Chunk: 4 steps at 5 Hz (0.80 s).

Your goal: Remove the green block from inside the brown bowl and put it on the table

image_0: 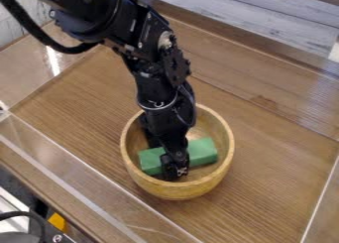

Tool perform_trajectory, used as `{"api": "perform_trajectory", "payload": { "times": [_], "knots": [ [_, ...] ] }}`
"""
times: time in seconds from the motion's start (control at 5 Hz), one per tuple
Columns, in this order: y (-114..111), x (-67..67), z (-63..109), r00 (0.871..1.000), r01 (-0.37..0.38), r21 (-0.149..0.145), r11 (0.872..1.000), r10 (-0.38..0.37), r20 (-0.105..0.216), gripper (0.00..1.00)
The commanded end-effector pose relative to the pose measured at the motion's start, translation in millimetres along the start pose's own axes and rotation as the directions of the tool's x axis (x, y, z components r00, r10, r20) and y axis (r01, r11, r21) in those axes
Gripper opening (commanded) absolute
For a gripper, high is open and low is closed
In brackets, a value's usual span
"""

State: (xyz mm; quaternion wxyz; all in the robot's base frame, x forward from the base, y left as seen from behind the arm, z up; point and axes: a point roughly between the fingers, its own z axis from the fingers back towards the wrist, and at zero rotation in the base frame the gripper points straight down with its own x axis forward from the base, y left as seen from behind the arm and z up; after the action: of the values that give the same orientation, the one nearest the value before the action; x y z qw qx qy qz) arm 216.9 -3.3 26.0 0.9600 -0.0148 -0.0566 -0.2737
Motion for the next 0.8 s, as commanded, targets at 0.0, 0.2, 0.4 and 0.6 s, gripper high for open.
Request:
{"api": "perform_trajectory", "payload": {
  "times": [0.0,0.2,0.4,0.6],
  "knots": [
    [4.4,3.5,3.9,1.0,-0.008,0.013,1.0,0.007,0.02,1.0],
    [5.4,3.5,3.7,1.0,-0.012,0.015,1.0,0.012,0.02,0.0],
    [6.7,2.4,8.5,1.0,-0.019,0.02,1.0,0.019,0.021,0.0],
    [7.9,0.8,14.2,0.999,-0.028,0.024,0.999,0.028,0.022,0.0]
  ]
}}
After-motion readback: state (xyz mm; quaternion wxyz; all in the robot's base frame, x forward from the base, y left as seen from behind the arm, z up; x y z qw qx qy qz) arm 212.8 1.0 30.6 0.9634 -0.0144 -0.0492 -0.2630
